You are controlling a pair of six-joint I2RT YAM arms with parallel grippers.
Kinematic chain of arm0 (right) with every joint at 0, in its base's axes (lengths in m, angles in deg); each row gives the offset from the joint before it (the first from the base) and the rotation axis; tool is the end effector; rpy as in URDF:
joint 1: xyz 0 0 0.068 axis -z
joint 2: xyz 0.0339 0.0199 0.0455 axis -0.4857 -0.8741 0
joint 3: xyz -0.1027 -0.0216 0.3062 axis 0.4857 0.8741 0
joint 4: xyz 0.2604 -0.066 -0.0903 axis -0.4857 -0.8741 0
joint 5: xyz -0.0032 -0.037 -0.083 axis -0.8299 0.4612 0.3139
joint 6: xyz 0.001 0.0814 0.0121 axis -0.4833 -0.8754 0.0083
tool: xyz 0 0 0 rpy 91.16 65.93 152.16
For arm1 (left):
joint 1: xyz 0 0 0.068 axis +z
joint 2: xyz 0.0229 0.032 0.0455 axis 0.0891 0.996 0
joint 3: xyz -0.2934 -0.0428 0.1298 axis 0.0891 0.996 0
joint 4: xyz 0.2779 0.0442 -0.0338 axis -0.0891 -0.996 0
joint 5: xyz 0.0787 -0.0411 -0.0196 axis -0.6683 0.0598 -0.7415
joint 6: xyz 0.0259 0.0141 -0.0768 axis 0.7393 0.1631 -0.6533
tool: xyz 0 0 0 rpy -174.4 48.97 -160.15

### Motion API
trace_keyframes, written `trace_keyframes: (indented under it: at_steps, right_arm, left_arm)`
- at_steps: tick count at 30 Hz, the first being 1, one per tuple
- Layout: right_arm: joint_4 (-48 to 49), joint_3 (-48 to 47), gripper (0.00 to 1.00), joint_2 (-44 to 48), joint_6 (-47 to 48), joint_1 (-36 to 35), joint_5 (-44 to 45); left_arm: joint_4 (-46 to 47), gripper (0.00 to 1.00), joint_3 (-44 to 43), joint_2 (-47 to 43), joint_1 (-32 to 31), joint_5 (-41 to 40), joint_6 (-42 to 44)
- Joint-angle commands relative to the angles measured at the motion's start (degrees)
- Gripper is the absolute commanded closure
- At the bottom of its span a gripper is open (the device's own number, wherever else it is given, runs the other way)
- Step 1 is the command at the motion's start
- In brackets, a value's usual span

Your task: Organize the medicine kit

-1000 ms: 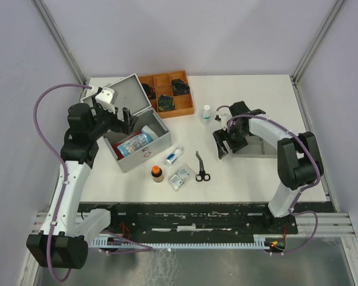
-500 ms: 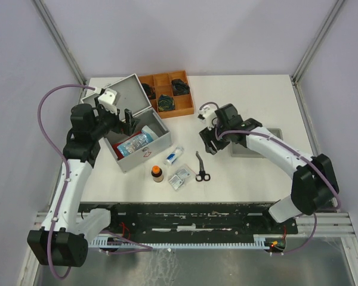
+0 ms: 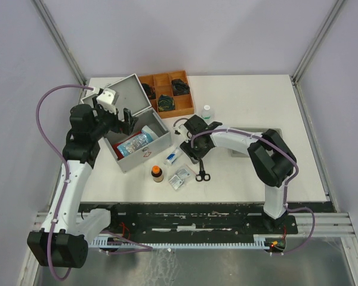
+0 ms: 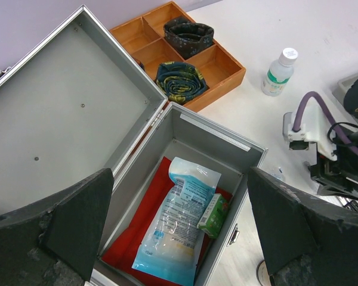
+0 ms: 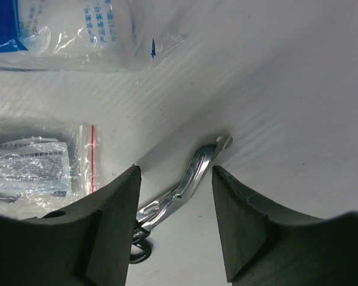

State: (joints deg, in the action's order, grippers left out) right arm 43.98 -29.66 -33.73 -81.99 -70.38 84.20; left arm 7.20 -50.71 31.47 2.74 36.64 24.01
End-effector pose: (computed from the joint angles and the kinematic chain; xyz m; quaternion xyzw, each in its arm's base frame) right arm 0.3187 0.2890 0.1685 -0.3721 0.9080 0.1055 0.1613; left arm 0.2436 -0.0386 0.3950 0.1892 0.7671 -0.1354 0.5979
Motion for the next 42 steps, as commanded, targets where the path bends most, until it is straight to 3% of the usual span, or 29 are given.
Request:
trace_keyframes:
  at_steps: [1,8,19,26,31,35,42]
  right_arm:
    - [-0.2,-3.6,0.41,-2.2,0.4,-1.2,5.1]
    - [-1.2,-2.1,0.55,-2.7,1.8,-1.3,7.8]
    - [-1.8,-3.2,0.82,-3.5,2.4,3.0,7.5]
    - [0.3,-1.4,0.92,-1.8,-0.7,8.0,1.2]
    - [2.5,-0.2,0.95,-0.4,-3.9,11.8,-4.7]
    - [4.6,0.5,0.97,0.8,-6.4,13.8,-8.8]
    - [5.9,1.5,0.98,1.5,-8.1,16.6,-11.7]
  left_arm:
    - [2.7,0.01,-1.4,-1.3,0.2,-0.2,0.2]
    - [2.9,0.01,-1.1,-1.1,0.2,0.8,0.4]
    - [-0.8,0.01,-1.7,0.1,-2.0,10.9,3.3]
    - [-3.4,0.03,-2.9,4.1,-14.9,5.0,8.3]
    - [1.4,0.04,-1.4,8.6,-26.6,0.5,7.4]
    - [6.9,0.07,-0.6,15.2,-30.8,-0.1,2.2]
    - [15.5,0.09,0.7,26.7,-37.0,-4.8,-14.2]
